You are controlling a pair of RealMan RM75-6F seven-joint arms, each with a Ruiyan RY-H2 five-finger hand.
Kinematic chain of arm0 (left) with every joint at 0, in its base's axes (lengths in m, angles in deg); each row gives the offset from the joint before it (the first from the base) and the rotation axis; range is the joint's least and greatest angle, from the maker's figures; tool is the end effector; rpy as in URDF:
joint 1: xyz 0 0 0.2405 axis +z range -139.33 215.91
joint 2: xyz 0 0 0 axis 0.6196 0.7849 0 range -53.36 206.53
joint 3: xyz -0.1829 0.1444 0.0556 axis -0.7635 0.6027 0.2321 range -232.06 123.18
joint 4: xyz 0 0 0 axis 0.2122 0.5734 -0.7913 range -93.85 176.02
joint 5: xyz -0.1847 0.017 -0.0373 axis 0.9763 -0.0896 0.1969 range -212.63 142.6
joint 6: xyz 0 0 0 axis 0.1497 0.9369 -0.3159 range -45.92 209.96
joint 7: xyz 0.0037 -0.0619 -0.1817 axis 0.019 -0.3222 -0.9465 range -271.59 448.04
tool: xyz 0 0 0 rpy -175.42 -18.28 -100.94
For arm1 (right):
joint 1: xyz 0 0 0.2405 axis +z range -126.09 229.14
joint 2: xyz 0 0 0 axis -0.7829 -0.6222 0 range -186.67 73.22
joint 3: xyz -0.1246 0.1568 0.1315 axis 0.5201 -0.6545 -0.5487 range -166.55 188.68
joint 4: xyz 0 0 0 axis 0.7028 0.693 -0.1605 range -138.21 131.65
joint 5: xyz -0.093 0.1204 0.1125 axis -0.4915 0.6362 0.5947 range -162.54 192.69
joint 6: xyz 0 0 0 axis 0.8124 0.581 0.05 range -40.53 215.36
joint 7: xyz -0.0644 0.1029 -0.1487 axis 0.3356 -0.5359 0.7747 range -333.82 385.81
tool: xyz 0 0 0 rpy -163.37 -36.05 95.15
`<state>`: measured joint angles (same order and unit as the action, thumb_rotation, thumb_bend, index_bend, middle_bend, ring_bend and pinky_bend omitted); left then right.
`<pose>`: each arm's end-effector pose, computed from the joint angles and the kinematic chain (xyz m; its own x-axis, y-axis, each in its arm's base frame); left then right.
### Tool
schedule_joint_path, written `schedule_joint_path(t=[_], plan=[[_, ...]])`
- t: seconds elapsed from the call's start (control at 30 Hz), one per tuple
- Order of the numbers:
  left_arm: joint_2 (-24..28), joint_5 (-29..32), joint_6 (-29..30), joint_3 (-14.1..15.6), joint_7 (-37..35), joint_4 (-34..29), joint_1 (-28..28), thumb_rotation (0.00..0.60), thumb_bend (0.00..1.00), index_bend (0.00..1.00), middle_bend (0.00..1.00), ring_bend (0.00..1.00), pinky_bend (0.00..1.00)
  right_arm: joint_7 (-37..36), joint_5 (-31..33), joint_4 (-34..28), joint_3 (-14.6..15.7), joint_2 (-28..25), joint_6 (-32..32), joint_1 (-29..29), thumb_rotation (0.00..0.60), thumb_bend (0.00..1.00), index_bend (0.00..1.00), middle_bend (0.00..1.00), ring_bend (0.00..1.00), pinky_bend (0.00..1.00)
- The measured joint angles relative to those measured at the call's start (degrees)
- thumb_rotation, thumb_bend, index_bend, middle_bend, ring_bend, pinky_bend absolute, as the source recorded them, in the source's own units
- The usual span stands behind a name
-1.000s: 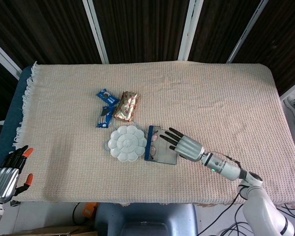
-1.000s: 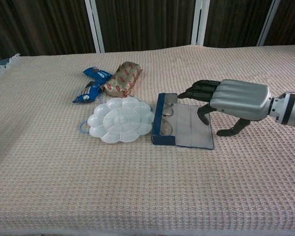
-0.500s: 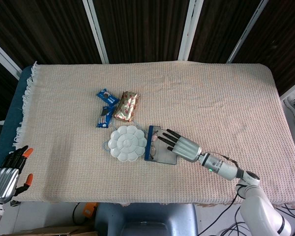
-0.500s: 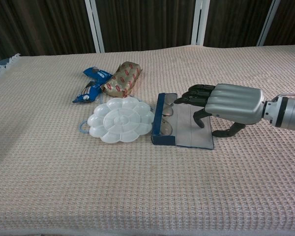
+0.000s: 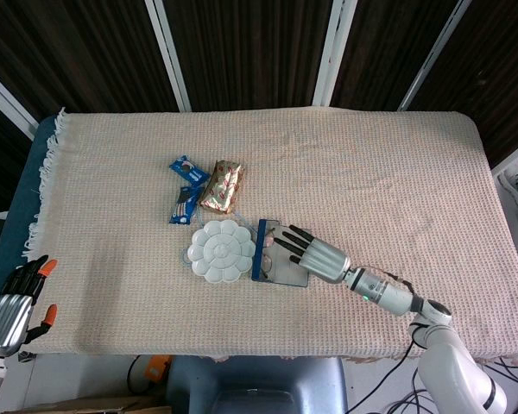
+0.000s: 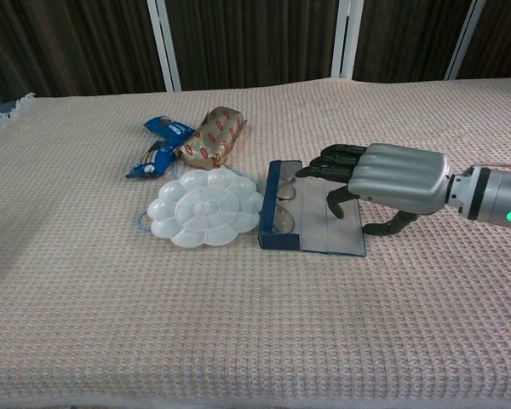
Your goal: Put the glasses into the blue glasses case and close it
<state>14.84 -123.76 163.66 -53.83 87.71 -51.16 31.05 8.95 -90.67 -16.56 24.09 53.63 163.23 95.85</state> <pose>-0.2849 0.2253 0.1589 0.4384 0.1012 0.8931 0.8980 -0.0901 -0.4306 -0.1664 -0.3738 -0.0510 0.7600 0.1927 0.6207 -0.2622 -0.7829 0.5641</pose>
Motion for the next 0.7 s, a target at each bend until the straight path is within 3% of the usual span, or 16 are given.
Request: schedule_joint_path(t=[0.43,0.7], plan=[[-0.53,0.52,0.63,-0.40,0.82,0.11,0.32,0.600,0.45,0.00,0.02,0.05,0.13,-0.42,0.90,0.46,-0.63,1.12,-1.46,0.56,0.600,0.40,0.56,0.14,0.02,0.03],[-0.78,0.78,1.09,-0.65,1.36,0.12,0.52,0.600,0.45,0.00,0.02,0.05,0.13,-0.38,1.37,0.45,-1.17,1.78,-0.72,0.88,0.600,0.49,0.56,0.14,0.02,0.03]])
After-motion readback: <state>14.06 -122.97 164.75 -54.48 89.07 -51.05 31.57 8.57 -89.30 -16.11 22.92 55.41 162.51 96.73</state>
